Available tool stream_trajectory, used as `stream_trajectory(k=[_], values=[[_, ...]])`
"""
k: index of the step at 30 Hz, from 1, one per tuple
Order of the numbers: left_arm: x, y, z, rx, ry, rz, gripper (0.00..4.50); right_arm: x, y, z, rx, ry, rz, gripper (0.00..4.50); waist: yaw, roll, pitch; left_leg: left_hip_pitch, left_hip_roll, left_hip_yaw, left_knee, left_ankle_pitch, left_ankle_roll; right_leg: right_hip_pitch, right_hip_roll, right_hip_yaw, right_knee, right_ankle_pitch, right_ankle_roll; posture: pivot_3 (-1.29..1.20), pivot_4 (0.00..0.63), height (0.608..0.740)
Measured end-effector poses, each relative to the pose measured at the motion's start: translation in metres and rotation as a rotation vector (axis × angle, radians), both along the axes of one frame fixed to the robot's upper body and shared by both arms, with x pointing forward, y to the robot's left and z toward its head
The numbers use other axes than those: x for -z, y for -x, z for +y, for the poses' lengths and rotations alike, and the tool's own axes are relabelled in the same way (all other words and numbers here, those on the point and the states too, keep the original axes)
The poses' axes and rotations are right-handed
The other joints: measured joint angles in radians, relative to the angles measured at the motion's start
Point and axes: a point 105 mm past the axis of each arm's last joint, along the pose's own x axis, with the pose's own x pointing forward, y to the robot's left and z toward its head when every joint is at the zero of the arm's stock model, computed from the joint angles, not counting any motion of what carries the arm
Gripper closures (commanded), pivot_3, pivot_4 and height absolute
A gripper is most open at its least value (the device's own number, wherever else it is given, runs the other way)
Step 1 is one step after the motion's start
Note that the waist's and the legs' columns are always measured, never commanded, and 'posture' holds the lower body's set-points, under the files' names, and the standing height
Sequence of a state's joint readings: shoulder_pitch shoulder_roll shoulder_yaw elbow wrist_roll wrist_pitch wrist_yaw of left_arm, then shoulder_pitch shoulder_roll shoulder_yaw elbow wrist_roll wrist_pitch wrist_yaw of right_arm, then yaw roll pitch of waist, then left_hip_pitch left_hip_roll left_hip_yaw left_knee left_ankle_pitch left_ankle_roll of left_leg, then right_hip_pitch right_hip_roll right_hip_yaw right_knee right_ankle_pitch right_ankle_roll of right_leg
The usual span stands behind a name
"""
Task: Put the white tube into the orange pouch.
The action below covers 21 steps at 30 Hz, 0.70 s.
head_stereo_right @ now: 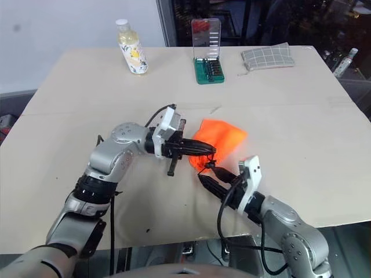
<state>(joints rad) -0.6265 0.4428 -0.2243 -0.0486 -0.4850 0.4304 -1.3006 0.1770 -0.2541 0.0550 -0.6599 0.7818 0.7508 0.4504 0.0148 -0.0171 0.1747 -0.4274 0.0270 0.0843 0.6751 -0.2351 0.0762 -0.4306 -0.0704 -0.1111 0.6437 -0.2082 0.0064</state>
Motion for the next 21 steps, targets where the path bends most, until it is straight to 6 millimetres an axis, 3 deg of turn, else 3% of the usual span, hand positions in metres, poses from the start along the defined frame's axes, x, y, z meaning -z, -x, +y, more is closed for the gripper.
stream_trajectory(k=[17,21], values=[[-0.005,-0.002,-0.005,-0.013,0.018,0.003,4.50,-0.019,0.002,0.001,-0.002,-0.144,0.008,1.56,0.000,0.000,0.000,0.000,0.000,0.000,0.000,0.000,0.000,0.000,0.000,0.001,0.000,0.000,0.000,0.00,0.150,0.740],[-0.014,0.006,-0.008,0.011,0.030,-0.015,4.50,-0.021,0.003,-0.001,0.001,-0.134,0.004,1.56,0.000,0.000,0.000,0.000,-0.001,0.001,0.000,0.000,0.000,0.000,0.000,0.001,0.000,0.000,0.000,0.00,0.150,0.740]])
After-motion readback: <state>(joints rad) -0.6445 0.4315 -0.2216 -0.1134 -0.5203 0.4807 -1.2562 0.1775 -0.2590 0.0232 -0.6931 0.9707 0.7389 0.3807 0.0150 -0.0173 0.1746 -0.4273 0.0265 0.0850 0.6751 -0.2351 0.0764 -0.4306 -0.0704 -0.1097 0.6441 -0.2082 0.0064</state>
